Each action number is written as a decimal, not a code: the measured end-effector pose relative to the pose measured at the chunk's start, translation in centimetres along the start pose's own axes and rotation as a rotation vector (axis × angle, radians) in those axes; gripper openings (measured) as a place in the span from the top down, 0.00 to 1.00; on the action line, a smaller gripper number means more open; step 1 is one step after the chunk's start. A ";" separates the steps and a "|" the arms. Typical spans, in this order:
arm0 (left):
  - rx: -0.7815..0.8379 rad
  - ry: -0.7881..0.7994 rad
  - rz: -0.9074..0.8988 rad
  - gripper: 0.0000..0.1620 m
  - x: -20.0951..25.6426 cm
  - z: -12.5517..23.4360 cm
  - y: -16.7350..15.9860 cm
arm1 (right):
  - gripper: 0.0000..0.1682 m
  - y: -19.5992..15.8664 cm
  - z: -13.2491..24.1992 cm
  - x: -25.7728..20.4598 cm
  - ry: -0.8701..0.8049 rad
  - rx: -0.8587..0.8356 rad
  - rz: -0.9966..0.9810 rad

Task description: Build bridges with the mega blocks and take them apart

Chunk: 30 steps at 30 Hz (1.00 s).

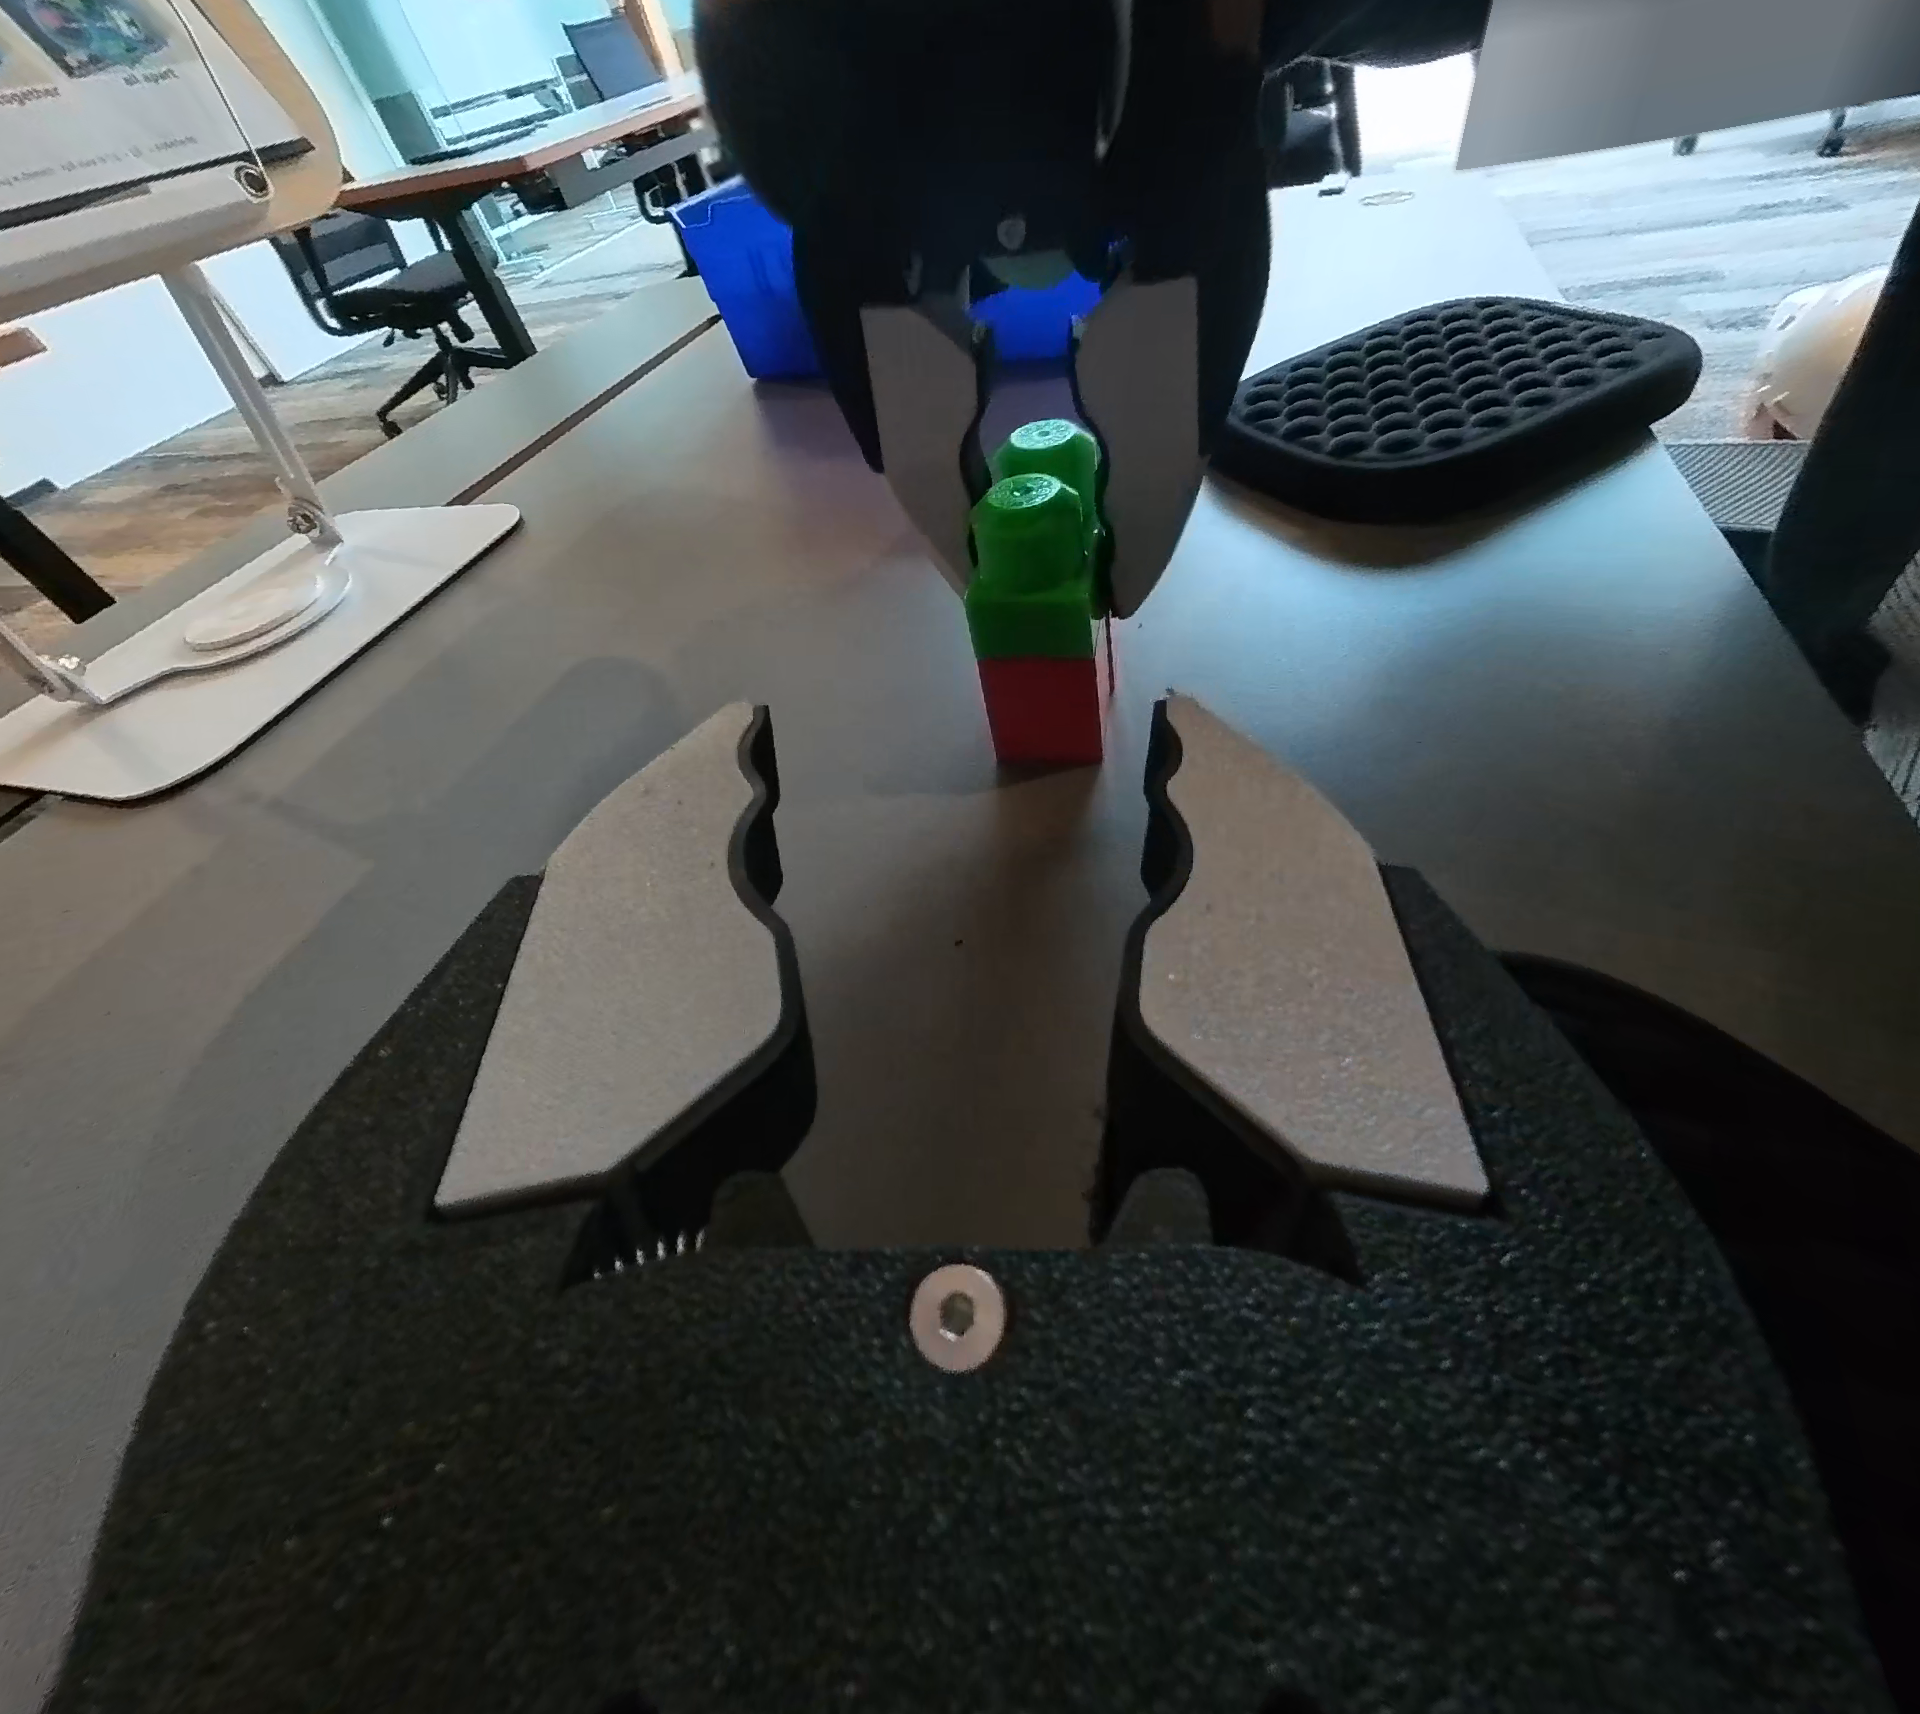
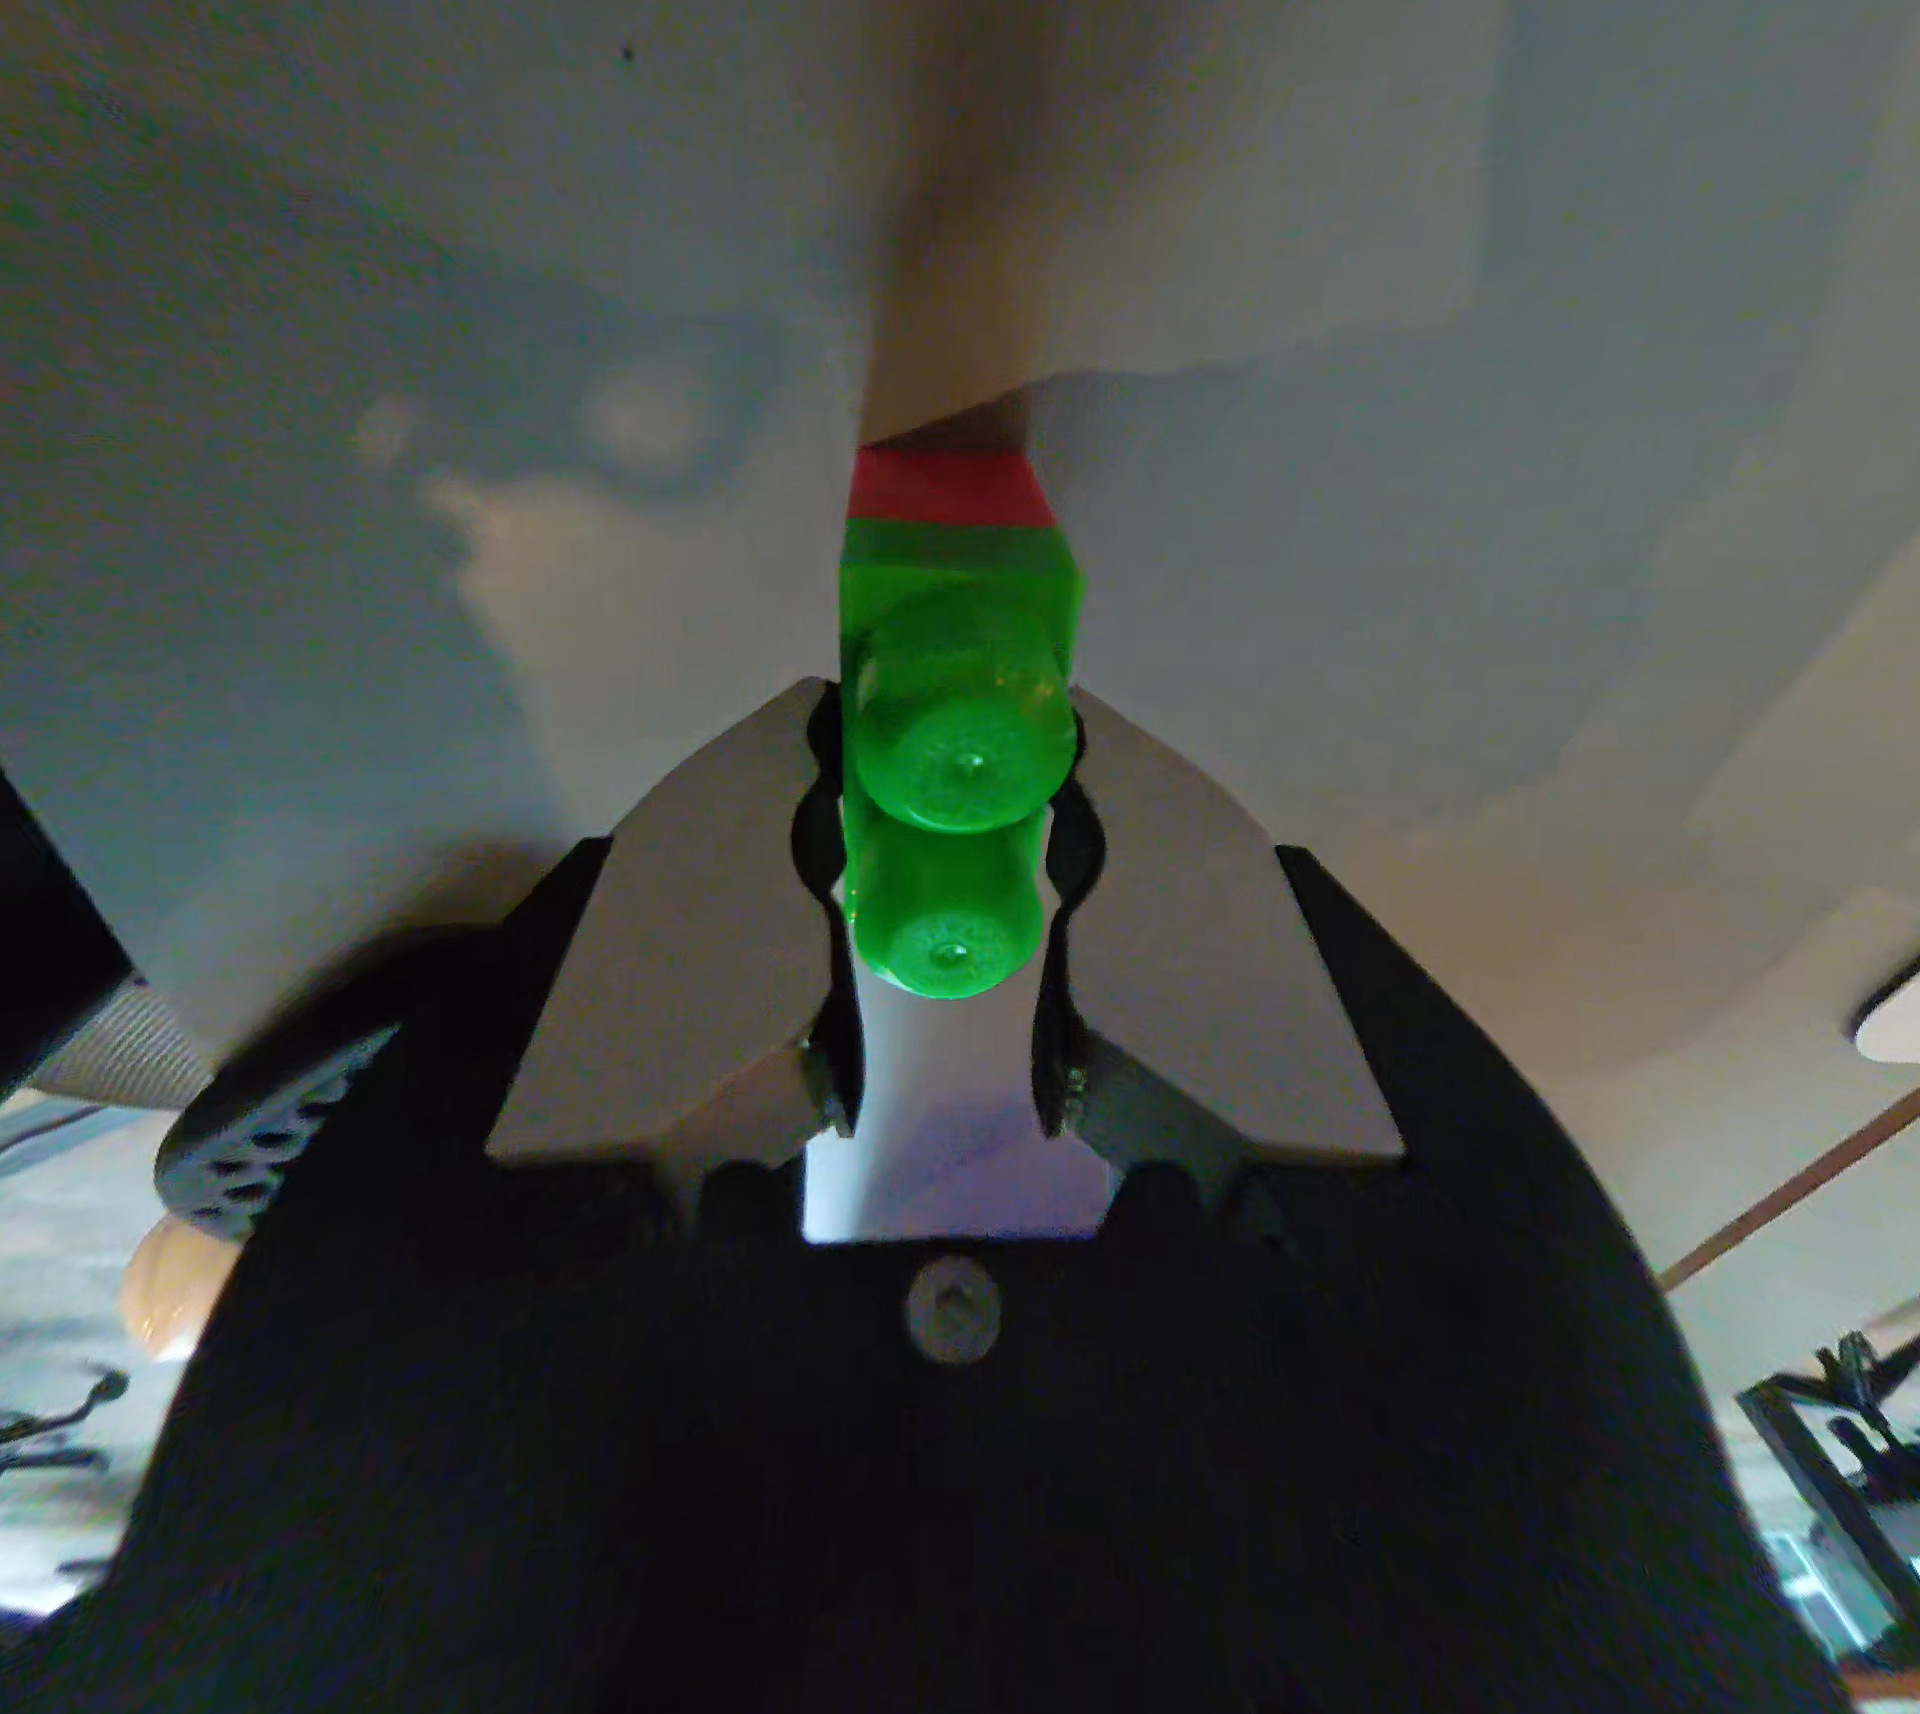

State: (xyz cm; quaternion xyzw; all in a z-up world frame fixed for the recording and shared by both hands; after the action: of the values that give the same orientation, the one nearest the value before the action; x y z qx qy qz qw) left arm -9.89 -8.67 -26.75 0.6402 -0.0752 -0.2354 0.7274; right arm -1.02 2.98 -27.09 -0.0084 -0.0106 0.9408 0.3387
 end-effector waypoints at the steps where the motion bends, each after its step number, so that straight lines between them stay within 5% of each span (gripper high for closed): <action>1: 0.000 -0.001 -0.001 0.58 0.0 0.0 0.0 | 0.79 0.1 -0.1 0.0 0.005 -0.017 -0.002; 6: 0.008 -0.007 -0.003 0.58 0.2 0.0 0.1 | 0.79 0.2 -0.3 0.0 -0.002 -0.057 0.001; 19: 0.040 0.005 -0.019 0.58 0.3 0.3 0.2 | 0.78 -2.5 2.4 -0.2 -0.008 0.175 -0.130; 24: 0.038 0.009 -0.020 0.58 0.3 0.3 0.2 | 0.78 -9.9 8.5 0.1 -0.097 0.227 -0.333; 30: 0.035 0.013 -0.017 0.58 0.2 0.2 0.2 | 0.78 -25.9 13.9 1.1 -0.282 0.163 -0.751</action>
State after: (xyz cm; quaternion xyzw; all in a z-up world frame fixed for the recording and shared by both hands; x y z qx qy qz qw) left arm -9.74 -8.95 -26.54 0.6548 -0.0690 -0.2363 0.7146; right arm 14.33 23.41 -12.55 0.1518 0.0152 0.7415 0.6534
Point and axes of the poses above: each gripper's, where its closed fingertips meet, z back along the fingers, y out of its top, x = y × z across the jaws, the point moved 6 cm from there along z, back along the fingers, and after that the axes turned 4 degrees about y, right-handed, at the moved point
